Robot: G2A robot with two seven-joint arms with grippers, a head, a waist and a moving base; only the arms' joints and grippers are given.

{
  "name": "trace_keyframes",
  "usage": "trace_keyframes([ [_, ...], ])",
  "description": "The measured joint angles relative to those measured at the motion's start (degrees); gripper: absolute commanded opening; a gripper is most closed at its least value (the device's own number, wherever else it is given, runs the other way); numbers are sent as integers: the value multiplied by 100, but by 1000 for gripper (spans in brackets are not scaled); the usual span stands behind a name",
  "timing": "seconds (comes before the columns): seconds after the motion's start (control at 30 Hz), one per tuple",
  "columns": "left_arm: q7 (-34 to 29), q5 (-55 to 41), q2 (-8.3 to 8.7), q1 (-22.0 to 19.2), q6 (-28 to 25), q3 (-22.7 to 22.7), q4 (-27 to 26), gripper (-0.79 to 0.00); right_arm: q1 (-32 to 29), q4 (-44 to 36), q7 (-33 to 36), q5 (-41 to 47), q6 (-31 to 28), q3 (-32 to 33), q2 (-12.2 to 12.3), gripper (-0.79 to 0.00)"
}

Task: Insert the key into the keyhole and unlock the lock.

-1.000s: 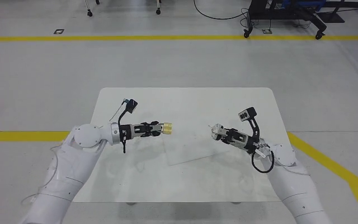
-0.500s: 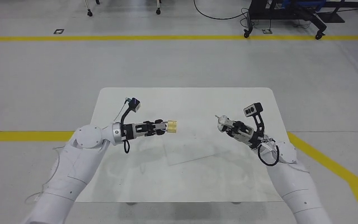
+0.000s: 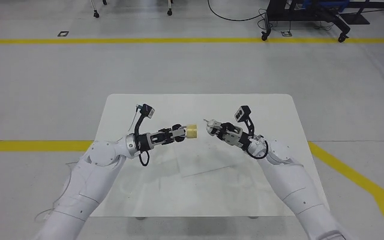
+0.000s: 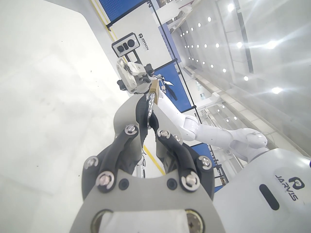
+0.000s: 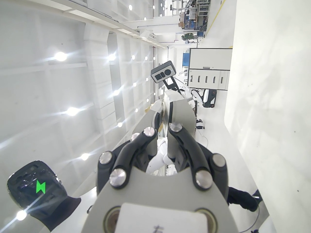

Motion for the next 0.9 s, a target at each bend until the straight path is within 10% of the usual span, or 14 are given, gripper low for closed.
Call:
trace_keyframes([
  [0.9, -12, 52, -240, -364, 35, 499, 725, -785, -80, -159, 1545, 302, 130, -111, -206, -785],
])
